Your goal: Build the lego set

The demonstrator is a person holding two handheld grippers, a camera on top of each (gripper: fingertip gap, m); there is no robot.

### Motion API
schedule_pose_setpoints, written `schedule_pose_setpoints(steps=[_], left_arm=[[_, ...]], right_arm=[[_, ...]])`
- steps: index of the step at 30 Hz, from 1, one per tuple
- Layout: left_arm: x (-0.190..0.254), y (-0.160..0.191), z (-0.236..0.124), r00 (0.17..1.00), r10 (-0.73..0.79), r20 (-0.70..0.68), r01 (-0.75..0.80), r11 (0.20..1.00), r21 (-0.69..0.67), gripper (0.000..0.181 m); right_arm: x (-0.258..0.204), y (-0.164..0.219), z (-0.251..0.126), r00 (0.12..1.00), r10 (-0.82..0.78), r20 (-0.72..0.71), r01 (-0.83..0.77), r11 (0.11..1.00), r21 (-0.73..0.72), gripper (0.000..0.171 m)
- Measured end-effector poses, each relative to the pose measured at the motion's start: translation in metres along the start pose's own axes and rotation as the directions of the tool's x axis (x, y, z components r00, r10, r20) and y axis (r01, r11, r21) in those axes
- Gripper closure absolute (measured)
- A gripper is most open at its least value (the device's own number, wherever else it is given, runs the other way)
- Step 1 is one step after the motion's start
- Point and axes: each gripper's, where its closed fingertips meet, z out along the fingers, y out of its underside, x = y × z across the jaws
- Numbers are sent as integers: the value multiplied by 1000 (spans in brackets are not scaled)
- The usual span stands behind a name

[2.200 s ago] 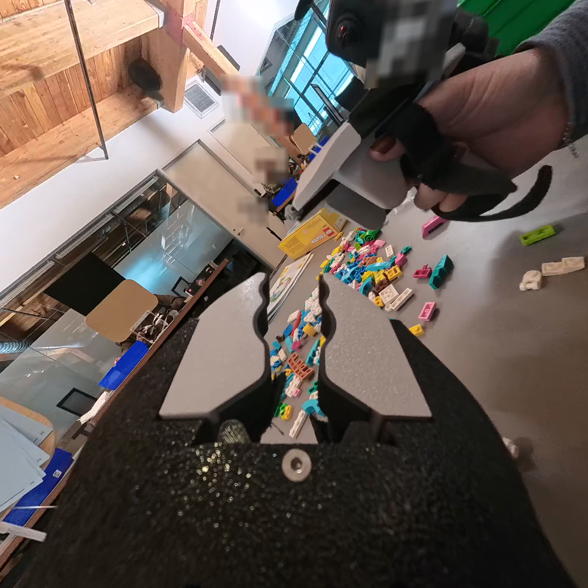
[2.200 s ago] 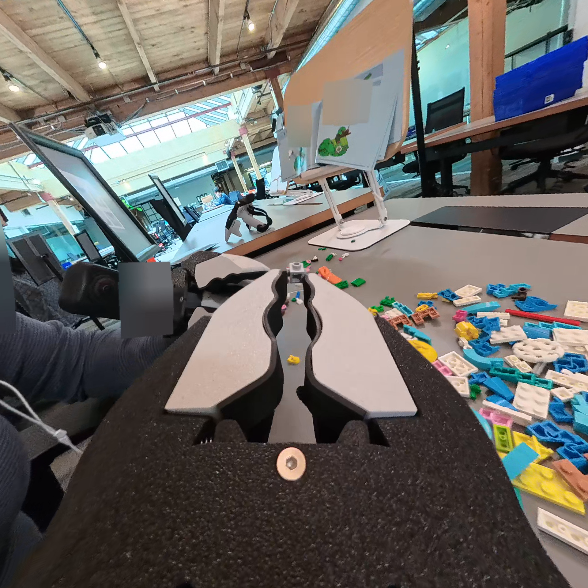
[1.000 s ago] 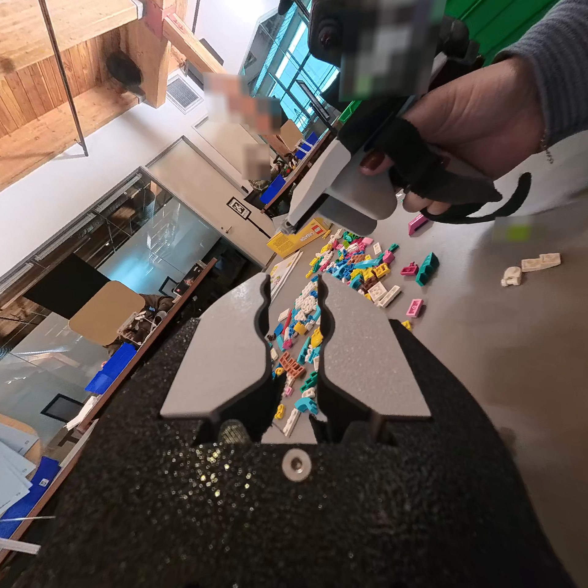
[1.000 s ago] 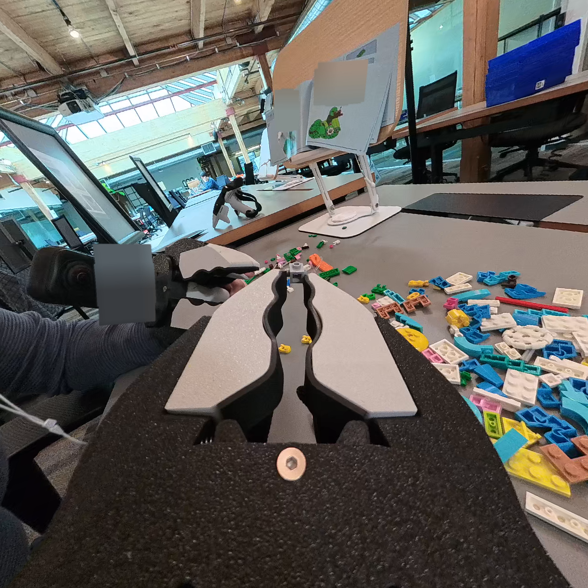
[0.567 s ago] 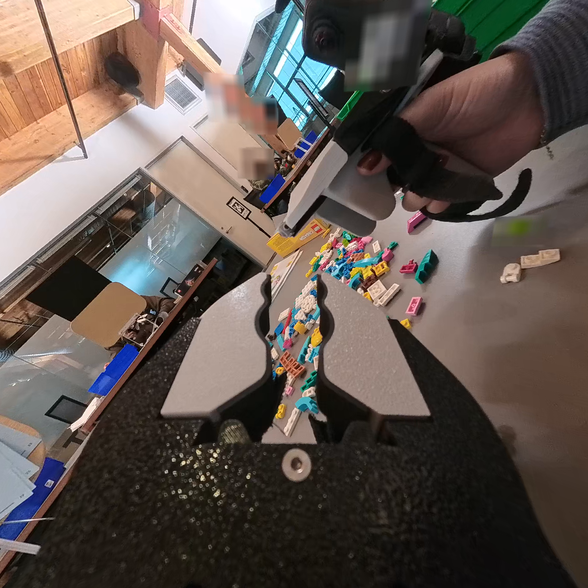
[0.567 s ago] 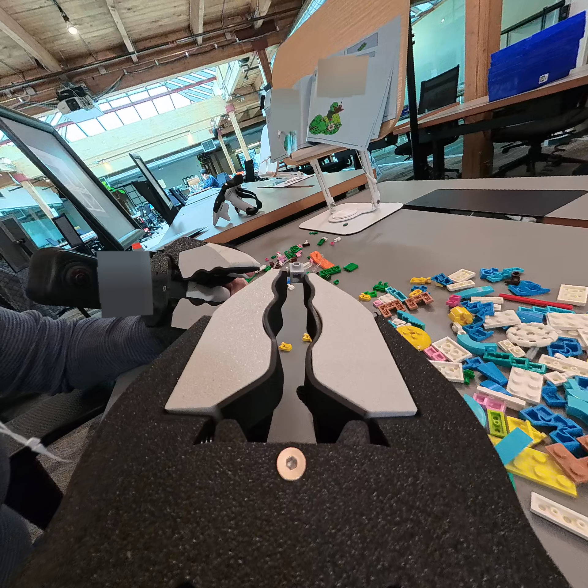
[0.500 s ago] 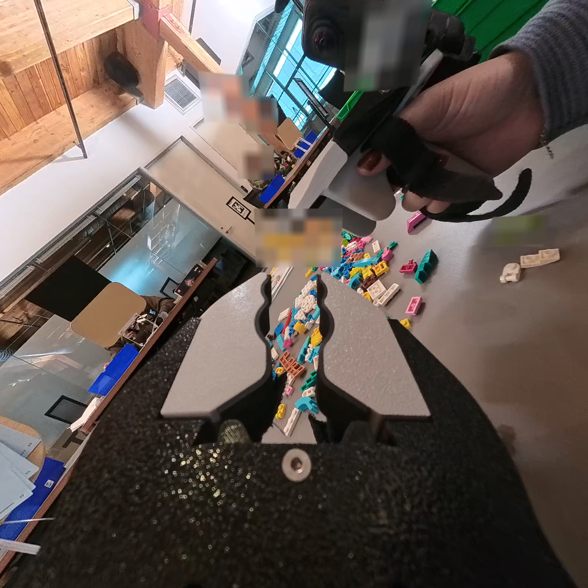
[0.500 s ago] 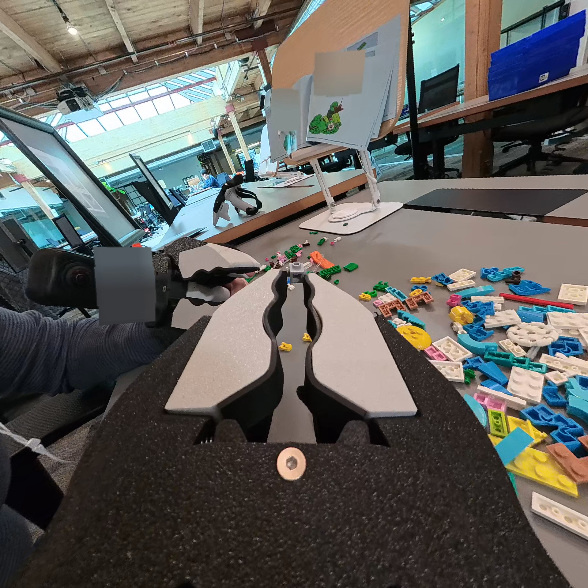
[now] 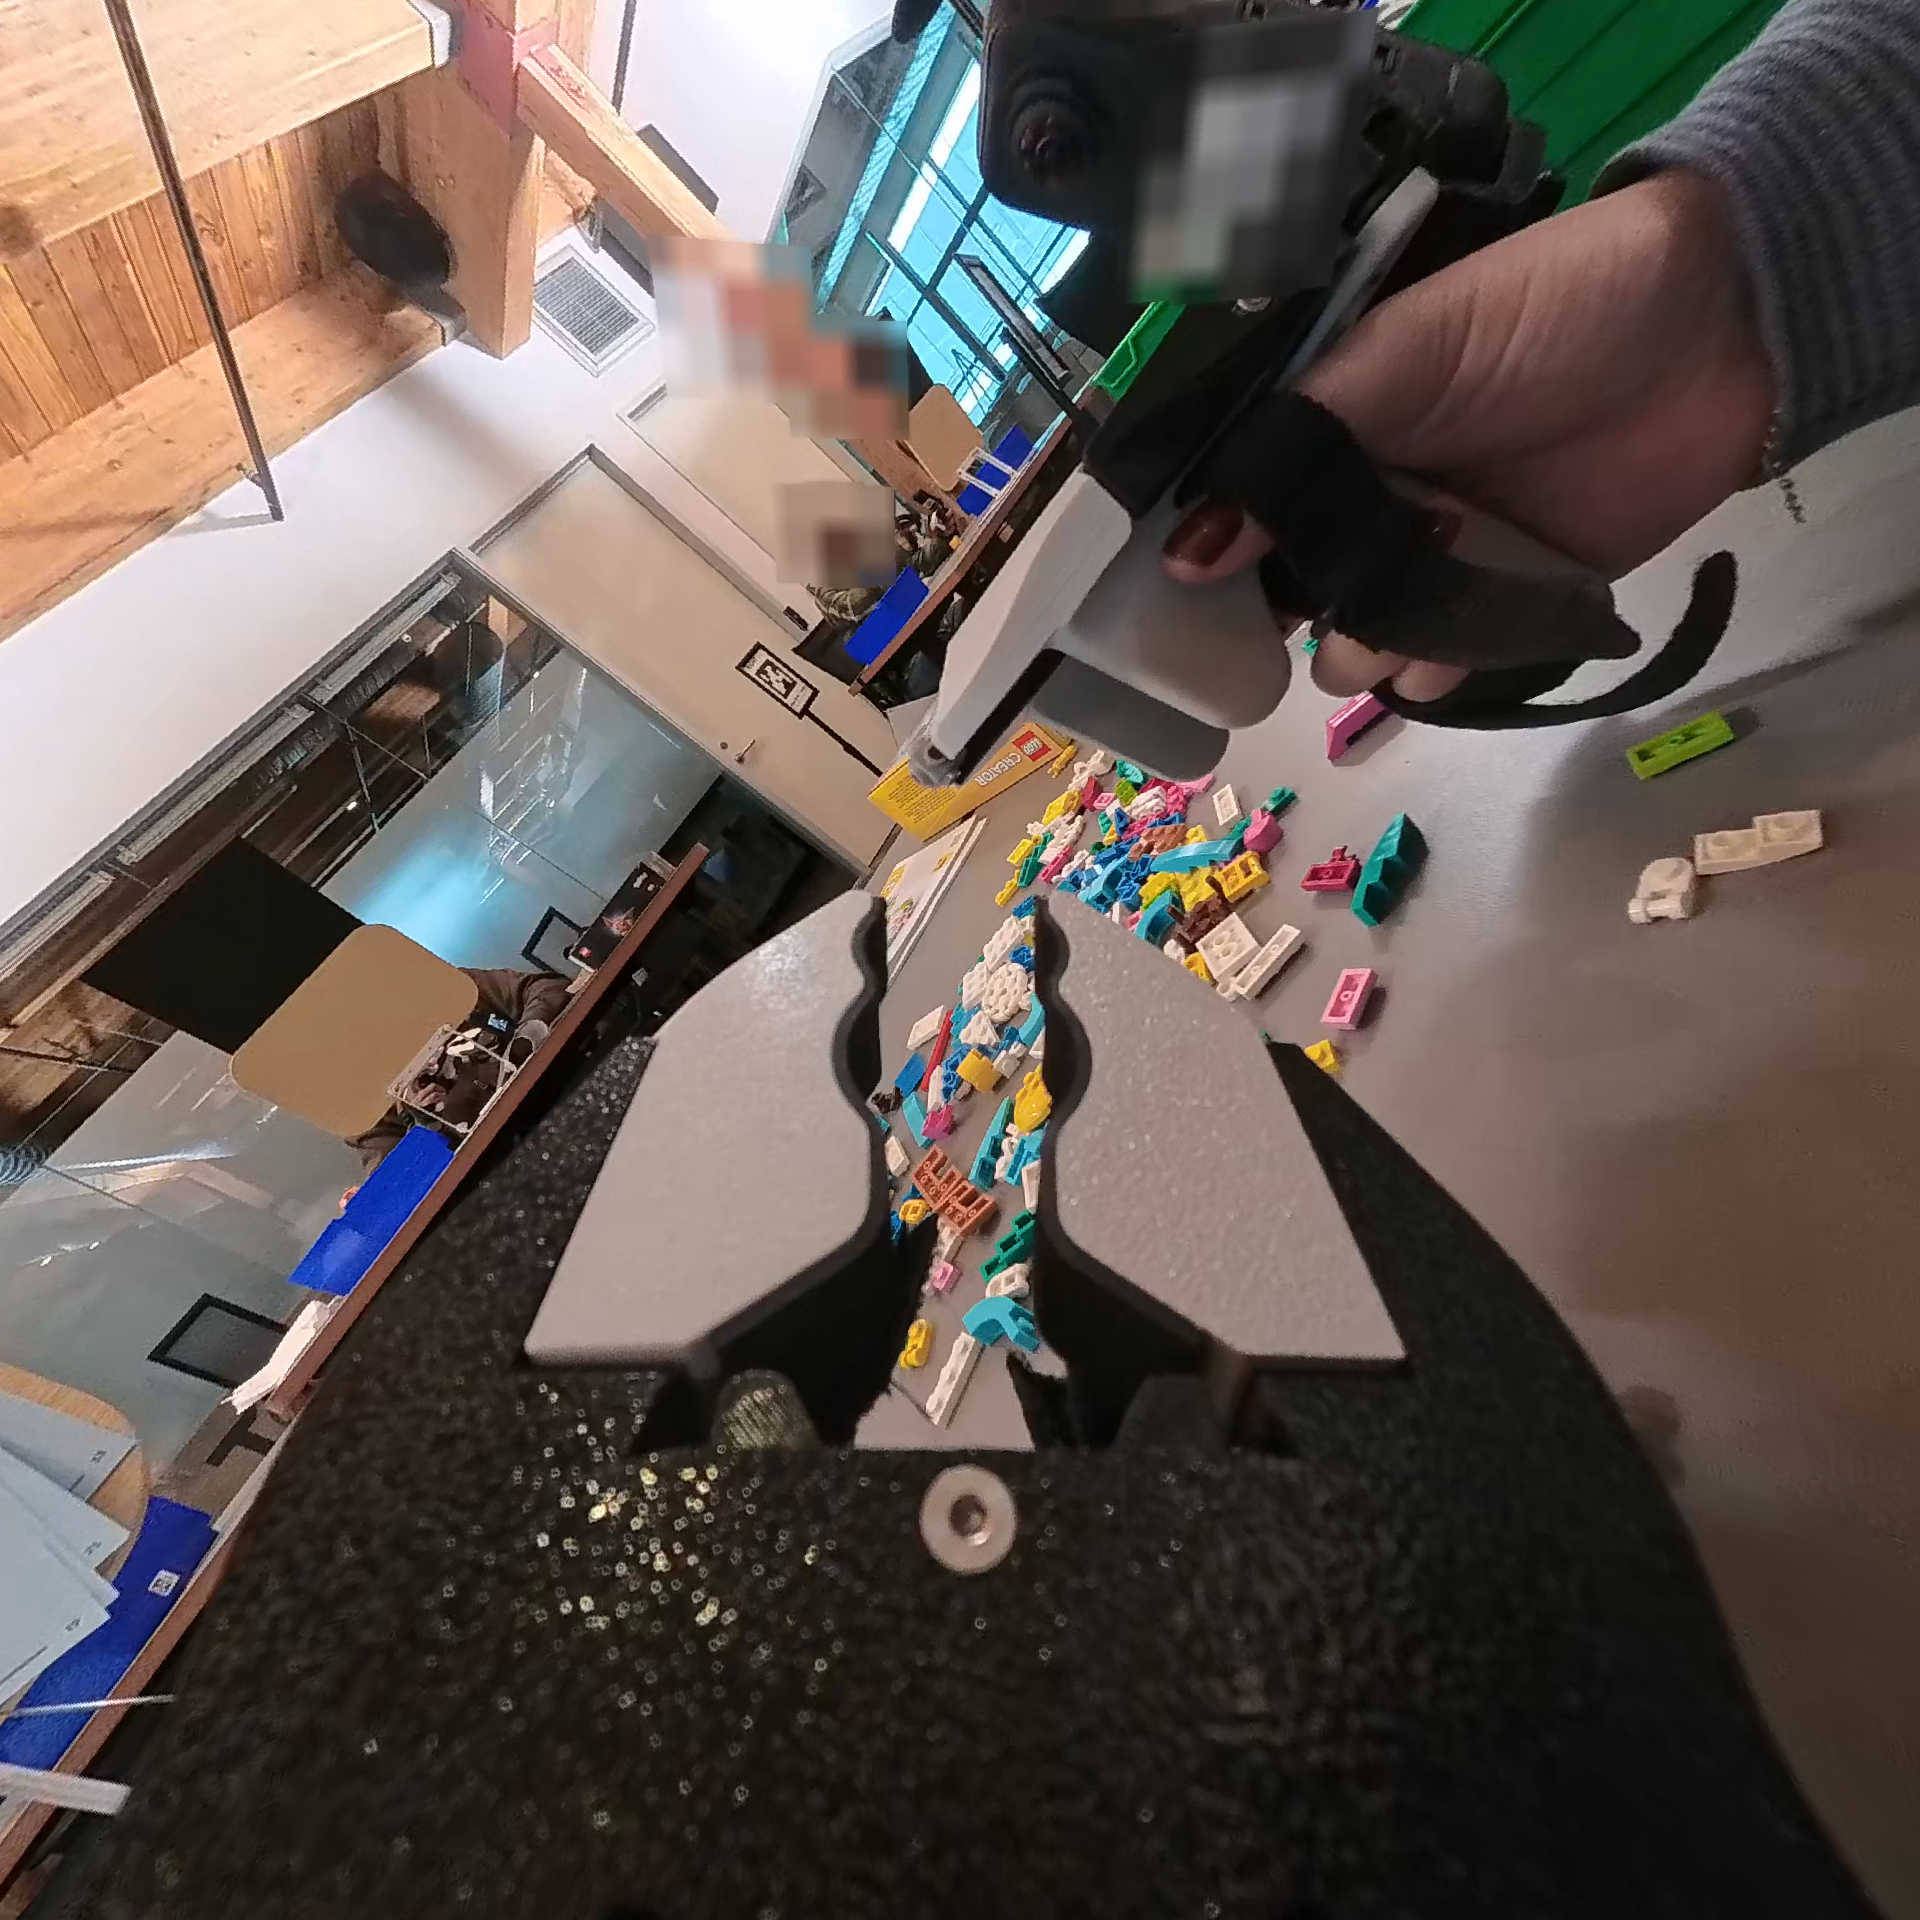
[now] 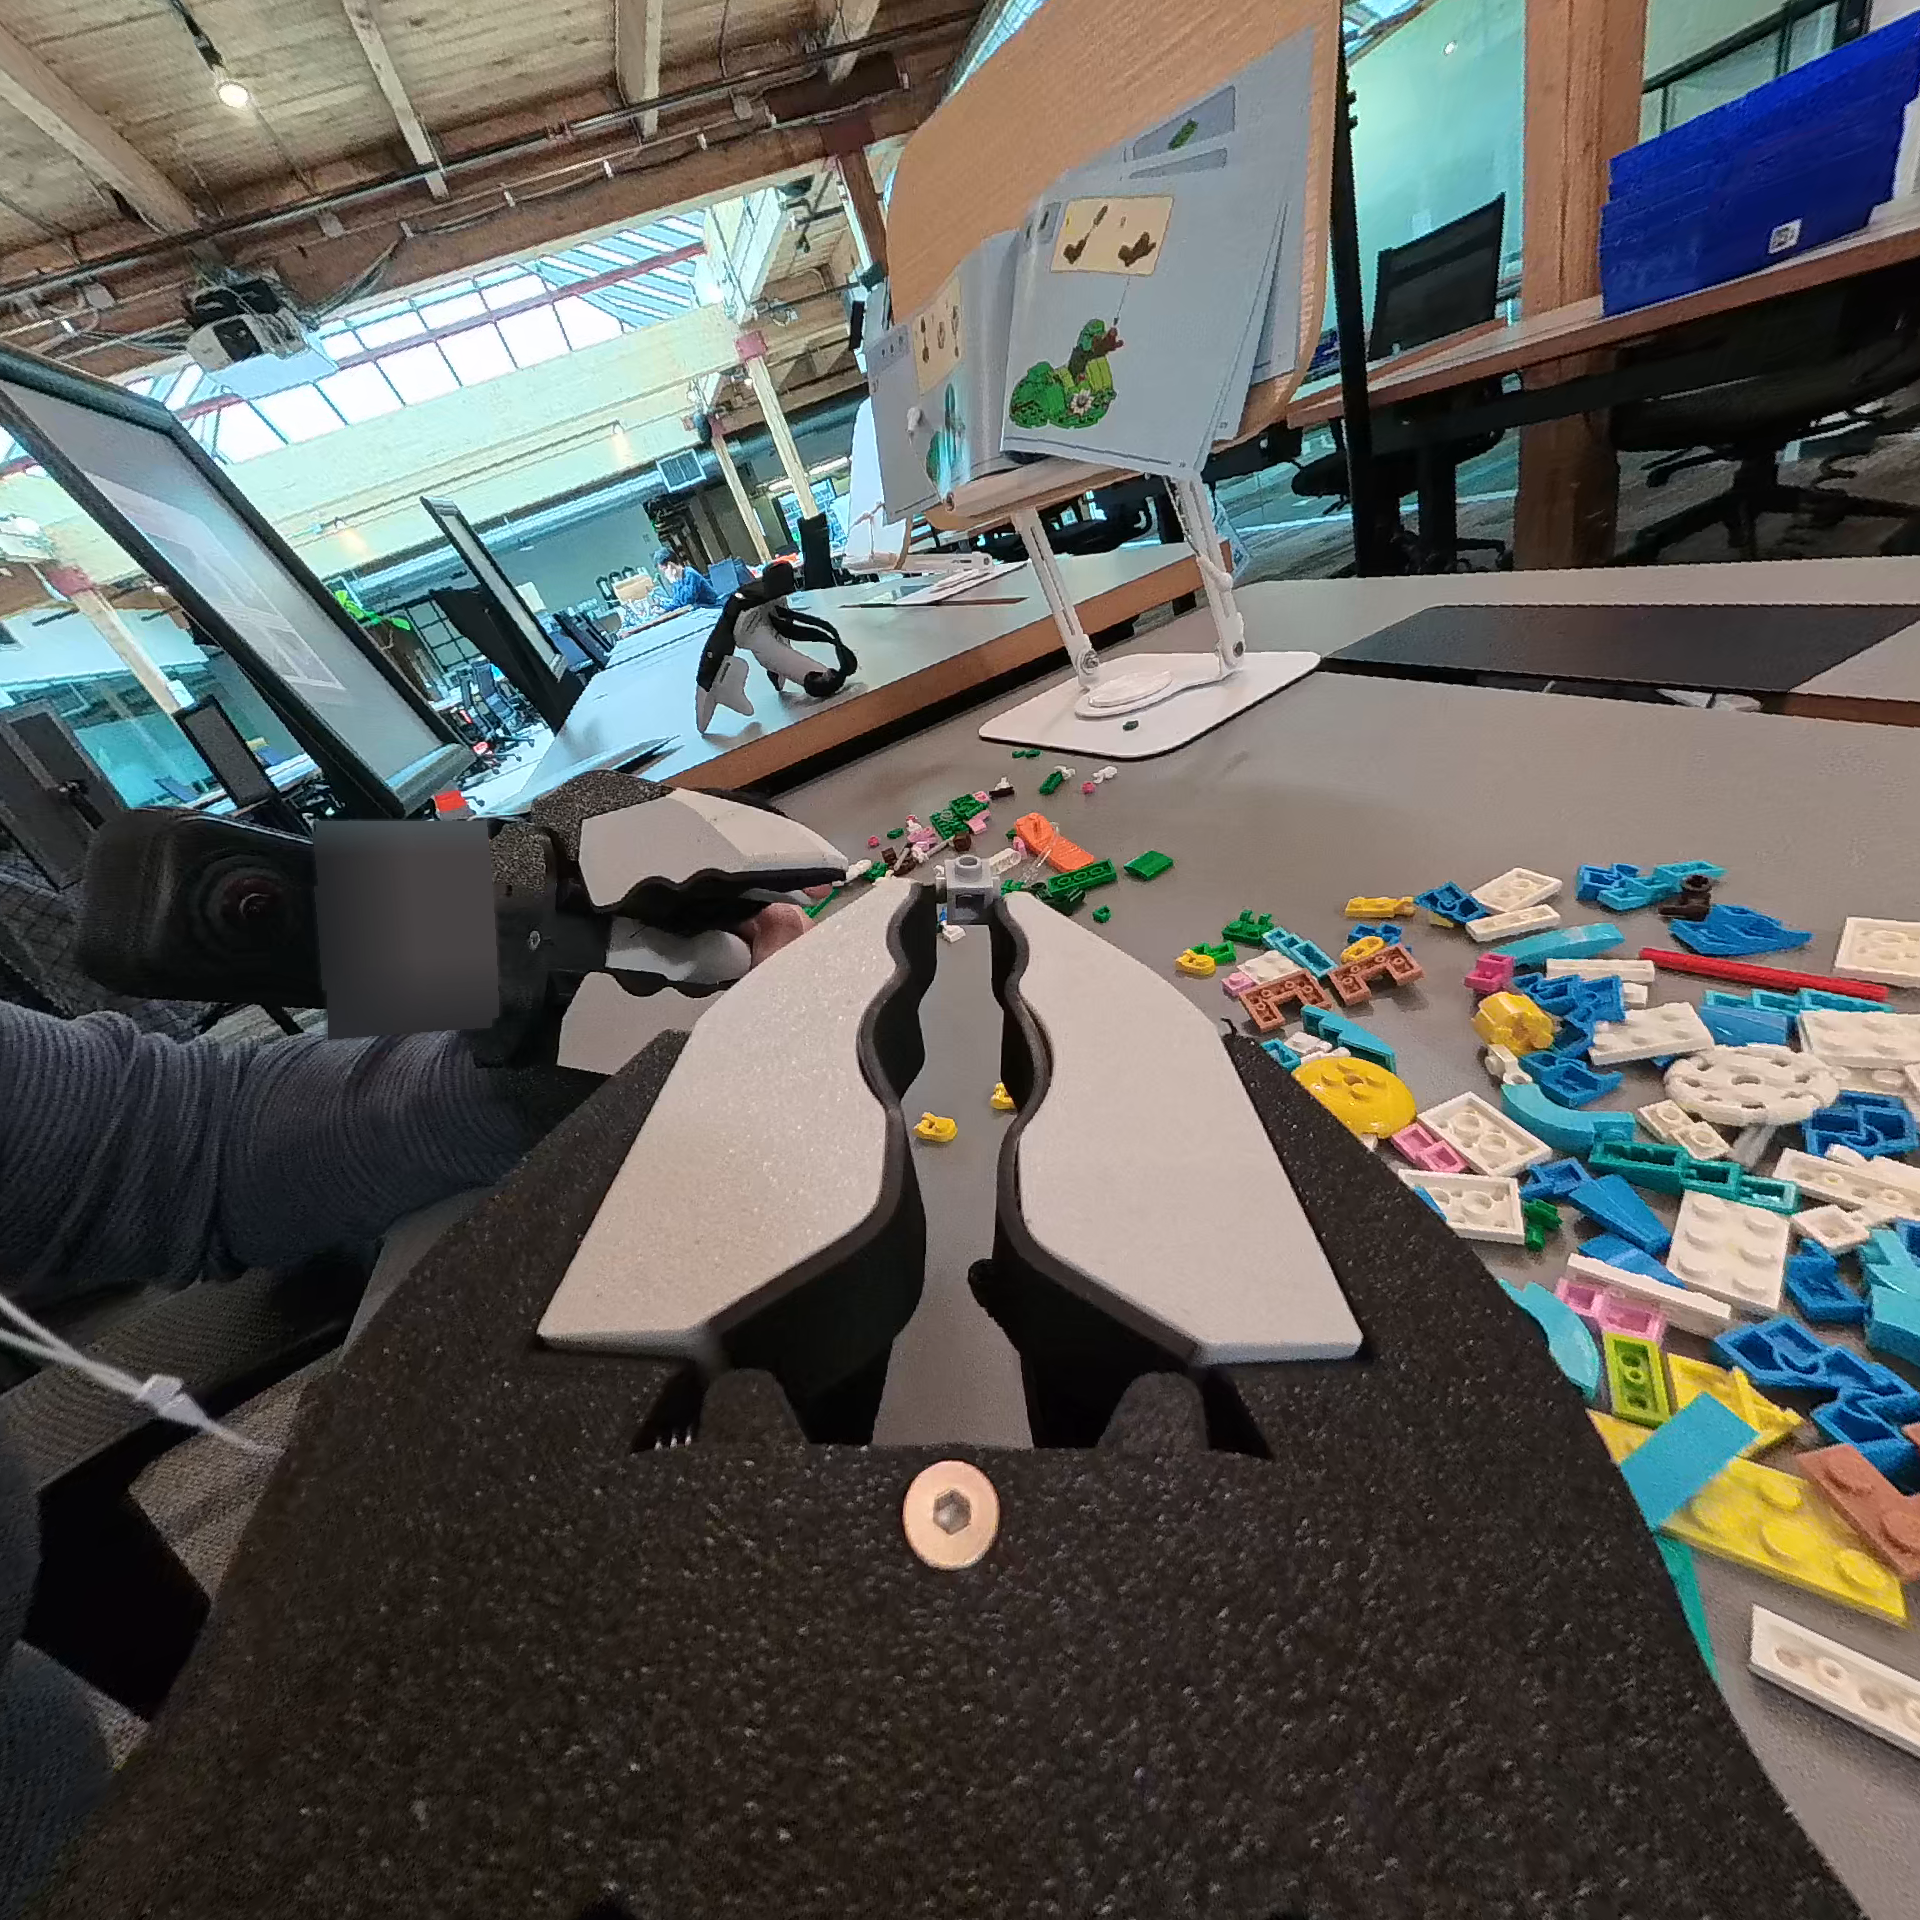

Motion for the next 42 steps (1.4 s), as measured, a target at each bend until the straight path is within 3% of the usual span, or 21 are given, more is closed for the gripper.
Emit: schedule_pose_setpoints(steps=[5,12,16,19,23,29,33,37,42], left_arm=[[-3,1,1,999,-46,4,46,999,-5,154],[-18,3,0,930,-367,-22,368,929,43,144],[-18,0,-1,792,-589,-160,604,795,62,146],[-17,-3,-2,672,-695,-255,727,684,52,146],[-17,-4,-2,536,-779,-326,823,568,-2,150],[-2,-7,-4,297,-837,-459,898,409,-163,150],[3,-16,-10,228,-810,-540,901,386,-200,160],[10,-18,-17,367,-741,-563,815,548,-189,161],[16,-24,-21,419,-683,-599,781,607,-147,163]], right_arm=[[-1,-1,0,999,-39,-6,39,999,8,162],[-12,0,2,920,-387,-57,386,922,-21,162],[-24,5,5,857,-515,-21,514,857,-25,162],[-29,13,7,762,-647,-1,646,761,-53,162],[-41,28,12,678,-732,65,735,673,-79,162],[-44,32,13,621,-780,77,784,617,-72,162],[-46,30,12,616,-784,77,788,613,-60,162],[-51,26,10,705,-700,113,706,708,-20,162],[-57,21,5,813,-543,209,552,834,15,162]])
